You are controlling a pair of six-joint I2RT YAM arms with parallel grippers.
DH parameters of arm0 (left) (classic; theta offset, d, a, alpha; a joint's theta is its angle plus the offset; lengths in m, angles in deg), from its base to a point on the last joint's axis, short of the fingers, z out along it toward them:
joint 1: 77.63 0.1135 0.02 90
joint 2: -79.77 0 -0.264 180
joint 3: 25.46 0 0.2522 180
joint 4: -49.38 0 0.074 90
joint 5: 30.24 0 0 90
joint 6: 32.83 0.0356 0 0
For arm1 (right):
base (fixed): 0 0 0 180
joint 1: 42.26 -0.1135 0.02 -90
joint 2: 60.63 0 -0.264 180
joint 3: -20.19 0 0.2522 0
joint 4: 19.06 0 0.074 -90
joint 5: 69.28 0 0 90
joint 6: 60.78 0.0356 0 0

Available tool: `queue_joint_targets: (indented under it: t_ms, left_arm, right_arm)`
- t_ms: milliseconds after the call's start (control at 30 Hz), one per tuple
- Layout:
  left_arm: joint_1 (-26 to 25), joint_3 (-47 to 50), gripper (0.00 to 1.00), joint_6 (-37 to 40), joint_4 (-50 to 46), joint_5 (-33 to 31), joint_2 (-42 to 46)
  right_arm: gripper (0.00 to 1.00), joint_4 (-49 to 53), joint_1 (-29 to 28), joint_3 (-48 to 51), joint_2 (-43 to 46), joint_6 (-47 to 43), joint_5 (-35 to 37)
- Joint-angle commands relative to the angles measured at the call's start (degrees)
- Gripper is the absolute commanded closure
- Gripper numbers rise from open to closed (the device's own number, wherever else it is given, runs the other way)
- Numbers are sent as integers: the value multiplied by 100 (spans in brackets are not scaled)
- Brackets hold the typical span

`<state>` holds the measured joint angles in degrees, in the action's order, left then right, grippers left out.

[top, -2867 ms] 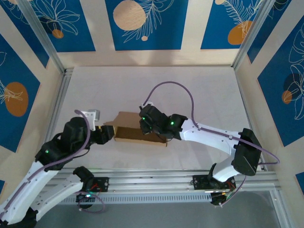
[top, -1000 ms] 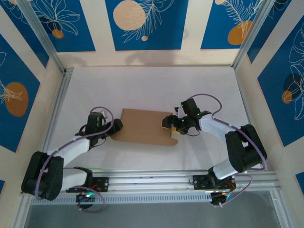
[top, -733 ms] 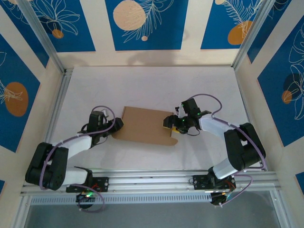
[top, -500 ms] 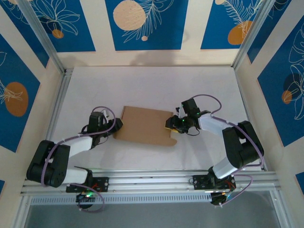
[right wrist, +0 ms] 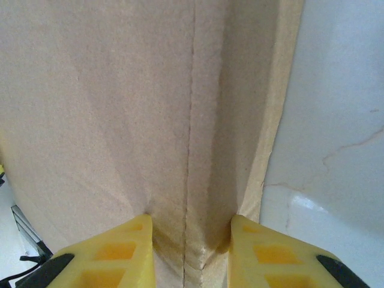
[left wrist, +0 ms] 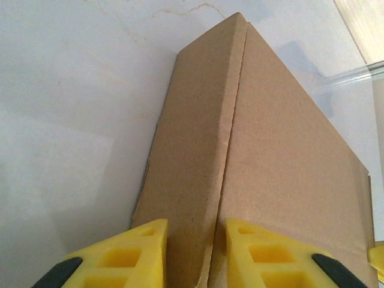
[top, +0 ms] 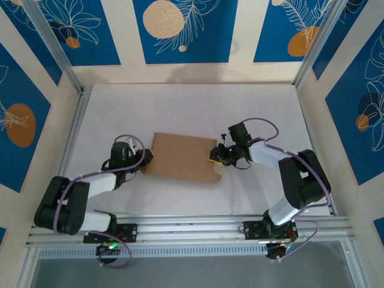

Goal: Fold the paper box

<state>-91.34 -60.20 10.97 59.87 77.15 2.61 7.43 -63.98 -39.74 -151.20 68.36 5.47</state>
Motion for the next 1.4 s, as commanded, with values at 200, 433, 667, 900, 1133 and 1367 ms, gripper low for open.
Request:
queue_joint_targets:
  t_ms: [200, 433, 667, 900, 1133, 1367]
  left_arm:
    - [-50, -196, 70, 714, -1844, 35, 349]
    - [-87, -674, 38, 1121, -3116, -501, 1765]
    - [-61, -684, 28, 1248, -2549, -1009, 1315]
    - [-31, -494, 32, 1162, -1386, -485, 412]
    - [166, -169, 41, 917, -529, -253, -8]
    - [548, 338, 68, 336, 719, 324, -833]
  right_arm:
    - [49, -35, 272, 372, 345, 131, -589]
    - [28, 826, 372, 12, 1616, -291, 125]
    - [19, 699, 584, -70, 1560, -257, 133]
    - [18, 628, 568, -107, 1284, -369, 5]
    - [20, 490, 563, -58, 1112, -354, -75]
    - [17, 200, 603, -163, 659, -167, -414]
